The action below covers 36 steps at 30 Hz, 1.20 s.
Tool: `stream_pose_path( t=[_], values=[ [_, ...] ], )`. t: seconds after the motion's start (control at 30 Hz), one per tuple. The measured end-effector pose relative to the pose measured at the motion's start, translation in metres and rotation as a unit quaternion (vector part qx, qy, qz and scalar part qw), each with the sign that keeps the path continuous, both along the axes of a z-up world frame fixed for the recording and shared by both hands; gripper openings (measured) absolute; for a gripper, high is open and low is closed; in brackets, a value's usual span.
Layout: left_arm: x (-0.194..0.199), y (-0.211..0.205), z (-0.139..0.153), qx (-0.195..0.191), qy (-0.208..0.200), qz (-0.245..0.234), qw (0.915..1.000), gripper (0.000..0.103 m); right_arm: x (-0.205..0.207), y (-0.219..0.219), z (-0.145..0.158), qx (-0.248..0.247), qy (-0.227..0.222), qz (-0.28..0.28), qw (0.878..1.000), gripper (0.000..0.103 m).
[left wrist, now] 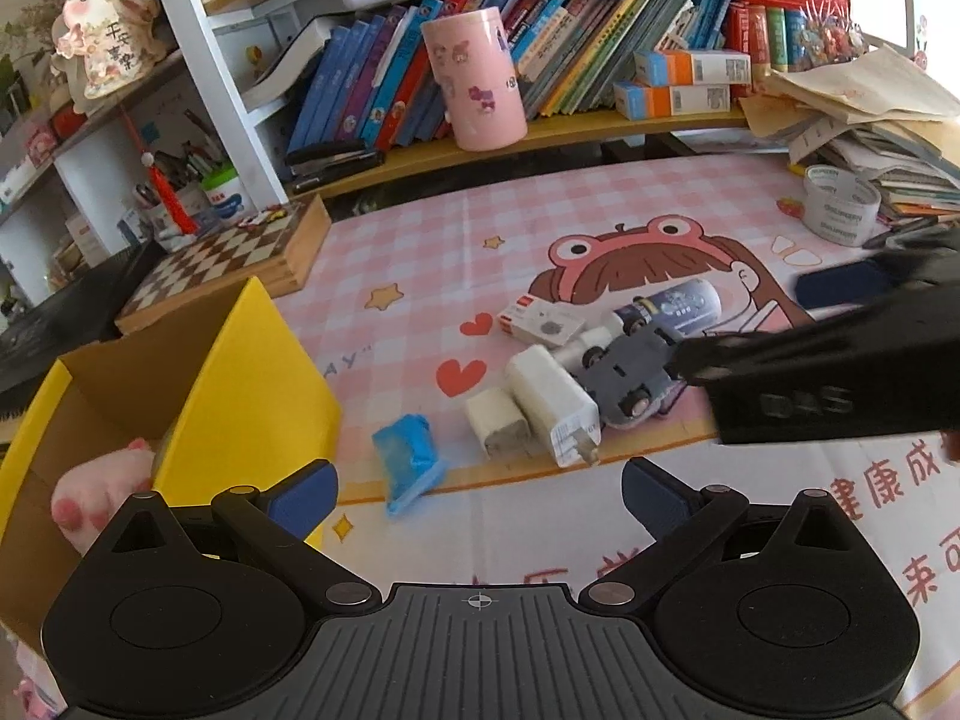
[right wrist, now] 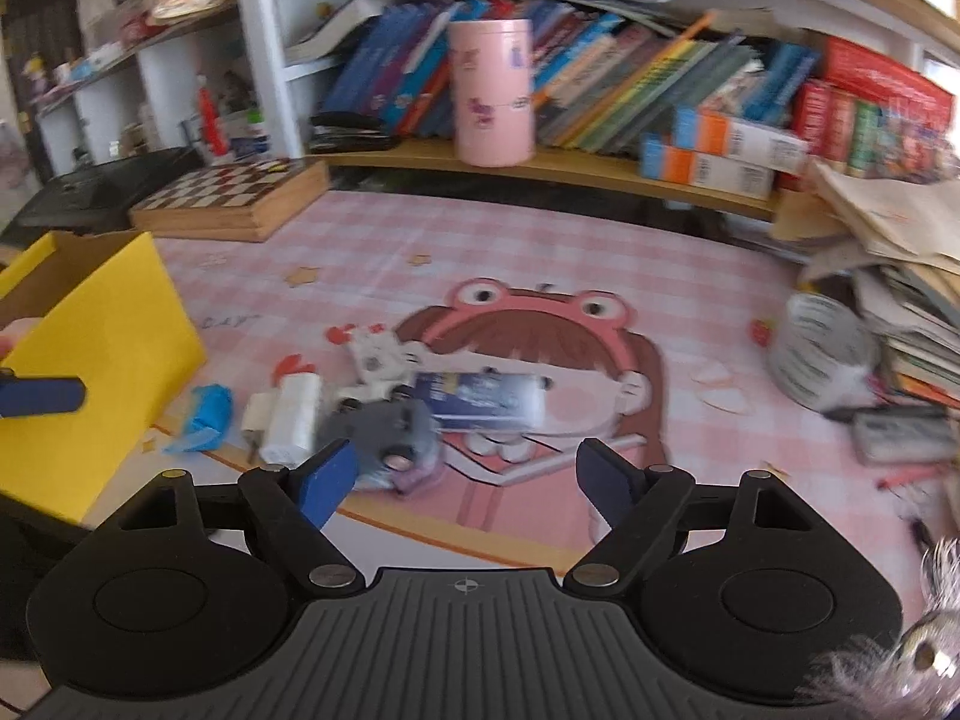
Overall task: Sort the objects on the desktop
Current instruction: 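Move both tools toward the chargers and toy truck on the mat, then close the right tool on the toy truck while the left tool grips the white charger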
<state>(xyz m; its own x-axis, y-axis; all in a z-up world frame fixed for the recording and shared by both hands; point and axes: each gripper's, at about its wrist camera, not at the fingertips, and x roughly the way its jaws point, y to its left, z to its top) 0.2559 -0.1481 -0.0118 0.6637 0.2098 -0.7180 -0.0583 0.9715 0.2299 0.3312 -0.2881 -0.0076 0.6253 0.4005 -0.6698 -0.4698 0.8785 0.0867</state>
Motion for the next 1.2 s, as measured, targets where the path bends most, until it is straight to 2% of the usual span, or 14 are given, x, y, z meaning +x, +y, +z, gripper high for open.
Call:
stream_pose_path(
  t=[0.17, 0.23, 0.43, 0.53, 0.6, 0.8, 0.97, 1.03, 1.07, 1.17, 1.2],
  values=[
    [-0.010, -0.002, -0.003, -0.005, 0.007, 0.006, 0.9999, 0.102, 0.015, 0.025, -0.011, -0.011, 0.011, 0.037, 0.999, 0.078],
    [-0.013, -0.001, -0.004, -0.007, 0.010, 0.011, 0.9999, 0.102, 0.022, 0.033, -0.017, -0.025, 0.018, 0.044, 0.999, 0.072],
    [-0.014, 0.000, -0.005, -0.008, 0.011, 0.022, 0.9997, 0.102, 0.033, 0.053, -0.032, -0.044, 0.025, 0.073, 0.996, 0.071],
    [-0.012, 0.001, -0.005, -0.008, 0.010, 0.023, 0.9996, 0.102, 0.040, 0.055, -0.040, -0.041, 0.047, 0.074, 0.995, 0.061],
    [-0.009, 0.001, -0.006, -0.007, 0.009, 0.023, 0.9997, 0.102, 0.042, 0.053, -0.046, -0.040, 0.071, 0.074, 0.994, 0.044],
    [0.005, 0.003, -0.010, -0.024, 0.004, 0.018, 0.9995, 0.096, 0.035, 0.027, -0.041, -0.032, 0.072, 0.058, 0.995, 0.043],
    [0.024, 0.001, -0.015, -0.037, -0.004, 0.017, 0.9992, 0.069, 0.030, -0.004, -0.035, -0.033, 0.060, 0.021, 0.997, 0.043],
    [0.034, 0.000, -0.017, -0.049, -0.007, 0.015, 0.9987, 0.064, 0.028, -0.014, -0.037, -0.034, 0.063, 0.009, 0.997, 0.043],
    [0.038, -0.001, -0.019, -0.052, -0.007, 0.012, 0.9985, 0.057, 0.026, -0.018, -0.037, -0.034, 0.063, 0.003, 0.997, 0.043],
    [0.053, -0.006, -0.030, -0.050, 0.009, -0.004, 0.9987, 0.041, 0.021, -0.024, -0.041, -0.035, 0.063, -0.006, 0.997, 0.043],
    [0.057, -0.008, -0.034, -0.046, 0.015, -0.009, 0.9988, 0.040, 0.020, -0.026, -0.042, -0.033, 0.063, -0.007, 0.997, 0.043]
  ],
)
